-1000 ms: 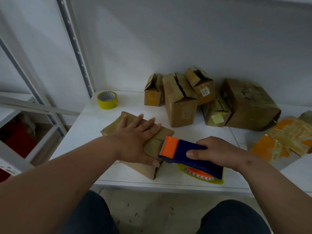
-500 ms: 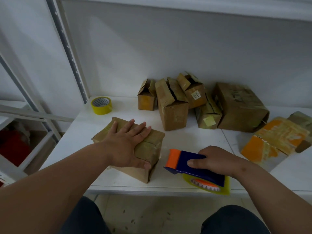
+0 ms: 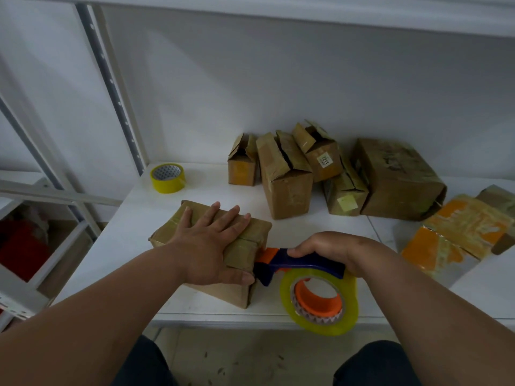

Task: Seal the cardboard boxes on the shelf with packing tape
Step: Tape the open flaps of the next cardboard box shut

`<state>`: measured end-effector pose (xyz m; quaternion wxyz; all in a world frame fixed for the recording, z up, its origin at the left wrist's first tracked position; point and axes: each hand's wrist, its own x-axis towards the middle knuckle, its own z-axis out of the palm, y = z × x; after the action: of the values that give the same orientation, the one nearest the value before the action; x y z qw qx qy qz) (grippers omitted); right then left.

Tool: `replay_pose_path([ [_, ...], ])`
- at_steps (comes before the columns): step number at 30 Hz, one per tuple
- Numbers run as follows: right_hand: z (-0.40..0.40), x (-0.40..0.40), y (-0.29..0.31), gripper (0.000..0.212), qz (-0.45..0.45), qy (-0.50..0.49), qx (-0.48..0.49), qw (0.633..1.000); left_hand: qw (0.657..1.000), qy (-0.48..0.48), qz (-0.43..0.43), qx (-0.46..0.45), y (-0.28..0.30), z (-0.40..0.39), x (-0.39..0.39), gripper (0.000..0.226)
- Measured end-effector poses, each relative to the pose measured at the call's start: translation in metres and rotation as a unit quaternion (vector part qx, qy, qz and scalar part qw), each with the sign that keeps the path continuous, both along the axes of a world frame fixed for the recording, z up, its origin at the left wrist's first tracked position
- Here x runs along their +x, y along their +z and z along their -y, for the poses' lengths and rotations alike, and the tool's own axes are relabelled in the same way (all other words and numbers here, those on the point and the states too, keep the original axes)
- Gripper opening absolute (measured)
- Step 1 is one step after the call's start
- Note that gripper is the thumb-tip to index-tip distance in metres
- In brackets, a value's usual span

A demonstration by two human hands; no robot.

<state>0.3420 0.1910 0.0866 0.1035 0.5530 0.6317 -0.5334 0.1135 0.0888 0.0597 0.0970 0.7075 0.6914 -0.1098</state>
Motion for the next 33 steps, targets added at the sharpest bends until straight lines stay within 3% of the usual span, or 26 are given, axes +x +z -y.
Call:
replay_pose_path([
  [4, 0.006, -0.001, -0.013, 0.032, 0.04, 0.011, 0.038, 0.998, 1.0, 0.001, -0.001, -0.011, 0.004, 0.002, 0.001, 0.117],
  [8, 0.002, 0.016, -0.007, 0.042, -0.024, -0.074, 0.05, 0.996, 0.999, 0.045, 0.02, -0.015, 0.018, 0.001, 0.015, 0.123],
  [14, 0.004, 0.055, 0.01, 0.047, -0.021, -0.102, 0.127, 0.986, 0.995, 0.069, 0.047, 0.058, 0.018, 0.001, 0.05, 0.081],
  [20, 0.018, 0.085, 0.011, 0.048, -0.059, -0.123, 0.158, 0.978, 0.997, 0.039, 0.018, 0.068, 0.015, 0.018, 0.048, 0.075],
  [26, 0.039, 0.083, 0.017, 0.06, -0.137, -0.074, 0.202, 0.967, 0.997, -0.006, 0.034, 0.074, 0.011, 0.024, 0.026, 0.073],
  [33, 0.055, 0.073, 0.026, 0.055, -0.181, -0.004, 0.273, 0.945, 0.997, -0.025, 0.014, 0.074, 0.008, 0.042, 0.0, 0.08],
])
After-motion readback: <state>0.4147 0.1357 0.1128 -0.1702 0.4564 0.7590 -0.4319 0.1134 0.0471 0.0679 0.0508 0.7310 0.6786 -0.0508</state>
